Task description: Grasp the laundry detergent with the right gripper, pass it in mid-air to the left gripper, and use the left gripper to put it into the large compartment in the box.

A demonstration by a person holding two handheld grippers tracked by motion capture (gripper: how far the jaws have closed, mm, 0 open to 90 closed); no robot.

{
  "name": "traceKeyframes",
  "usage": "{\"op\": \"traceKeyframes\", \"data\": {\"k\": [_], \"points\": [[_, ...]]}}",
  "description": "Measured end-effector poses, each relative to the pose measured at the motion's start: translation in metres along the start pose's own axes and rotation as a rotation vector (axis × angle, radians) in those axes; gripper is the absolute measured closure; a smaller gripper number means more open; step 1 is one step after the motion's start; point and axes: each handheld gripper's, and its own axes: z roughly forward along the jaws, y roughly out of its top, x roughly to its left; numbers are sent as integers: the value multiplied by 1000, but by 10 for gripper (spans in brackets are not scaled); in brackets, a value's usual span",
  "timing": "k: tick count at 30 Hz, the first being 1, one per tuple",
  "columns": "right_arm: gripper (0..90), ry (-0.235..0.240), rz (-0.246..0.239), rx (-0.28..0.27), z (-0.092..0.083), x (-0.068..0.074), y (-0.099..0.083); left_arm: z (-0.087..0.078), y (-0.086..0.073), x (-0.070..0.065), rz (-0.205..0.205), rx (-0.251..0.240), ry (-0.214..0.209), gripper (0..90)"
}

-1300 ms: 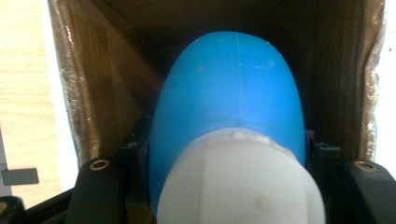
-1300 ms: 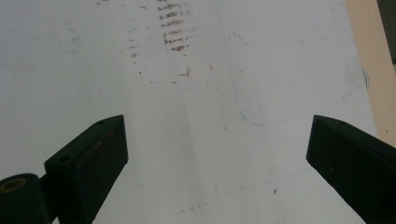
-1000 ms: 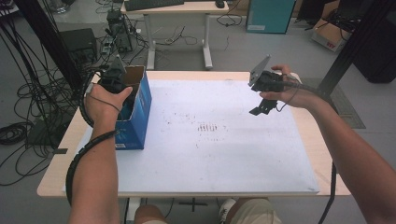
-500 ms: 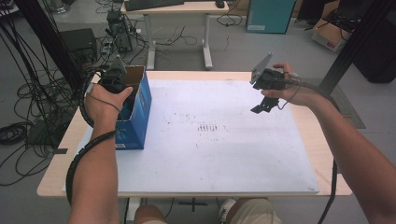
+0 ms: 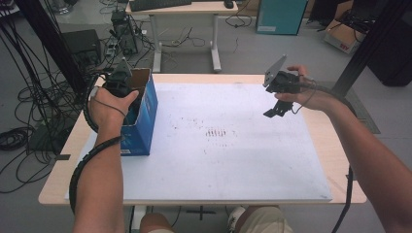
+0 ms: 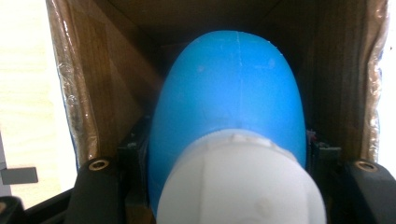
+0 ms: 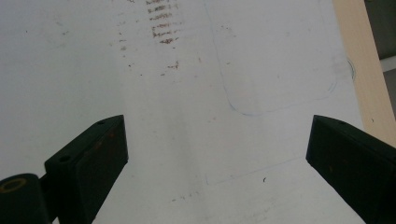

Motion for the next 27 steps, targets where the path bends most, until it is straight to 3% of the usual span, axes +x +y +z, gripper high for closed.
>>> {"op": "traceKeyframes", "data": {"k": [27], "points": [[55, 2, -1, 15, 3, -1, -1, 0, 0, 0, 2, -2, 4, 365]]}}
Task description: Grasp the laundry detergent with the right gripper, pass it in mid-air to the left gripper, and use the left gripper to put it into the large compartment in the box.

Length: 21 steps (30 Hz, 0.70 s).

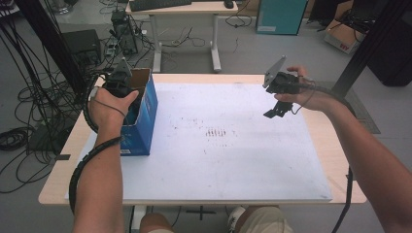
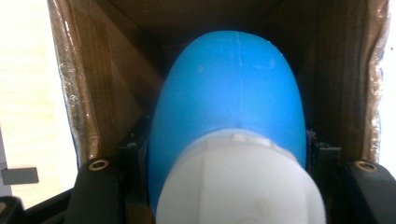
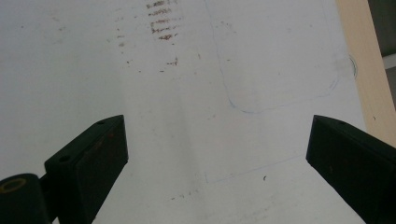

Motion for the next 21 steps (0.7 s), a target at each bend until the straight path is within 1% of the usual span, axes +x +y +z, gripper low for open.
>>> {"op": "traceKeyframes", "data": {"k": [2, 3, 5, 15, 17, 21], "points": [[55, -2, 4, -3, 0, 0, 0, 0, 0, 0, 0, 1, 0, 365], [55, -1, -5, 0, -1, -1, -1, 0, 0, 0, -1, 2, 0, 365], [54, -4, 6, -4, -1, 0, -1, 0, 0, 0, -1, 0, 0, 364], [54, 0, 0, -9, 0, 0, 0, 0, -1, -1, 6, -5, 10, 365], [54, 0, 2, -8, 0, 0, -1, 0, -1, -1, 1, -4, 5, 365], [54, 1, 2, -10, 1, 0, -1, 0, -1, -1, 3, -3, 7, 365]]}}
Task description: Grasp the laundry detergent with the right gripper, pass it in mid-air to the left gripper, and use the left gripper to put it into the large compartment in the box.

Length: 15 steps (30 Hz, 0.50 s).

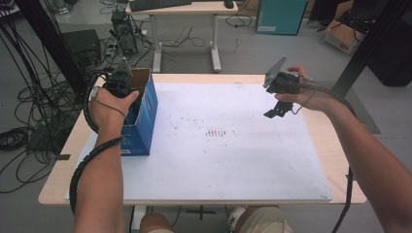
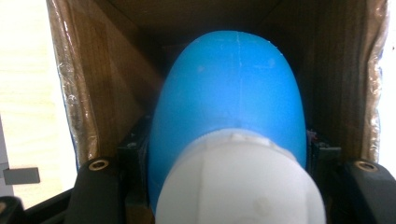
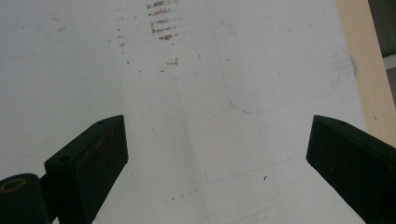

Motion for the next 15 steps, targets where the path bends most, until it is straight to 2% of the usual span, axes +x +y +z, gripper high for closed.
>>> {"op": "traceKeyframes", "data": {"k": [15], "points": [[54, 9, -1, 0, 4, 0, 0, 0, -1, 0, 2, -3, 0, 365]]}}
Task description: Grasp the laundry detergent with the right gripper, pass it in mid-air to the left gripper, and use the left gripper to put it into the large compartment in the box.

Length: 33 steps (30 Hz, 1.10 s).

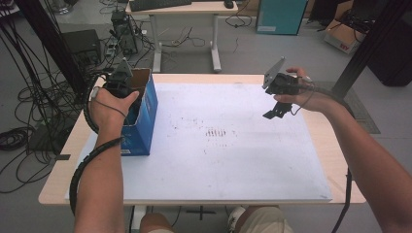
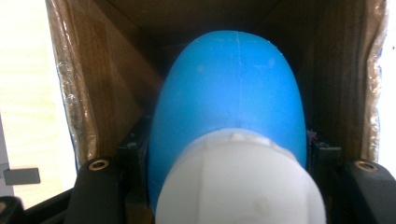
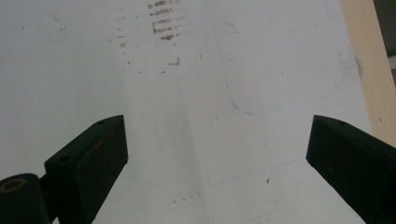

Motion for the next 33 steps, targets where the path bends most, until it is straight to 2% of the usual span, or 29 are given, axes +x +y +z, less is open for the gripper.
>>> {"op": "traceKeyframes", "data": {"k": [30, 33], "points": [[54, 6, 1, 3, 2, 0, 2, 0, 1, -1, 12, 9, -6, 364], [54, 3, -5, -6, 2, 0, 2, -2, 1, -1, 23, 20, -5, 319]]}}
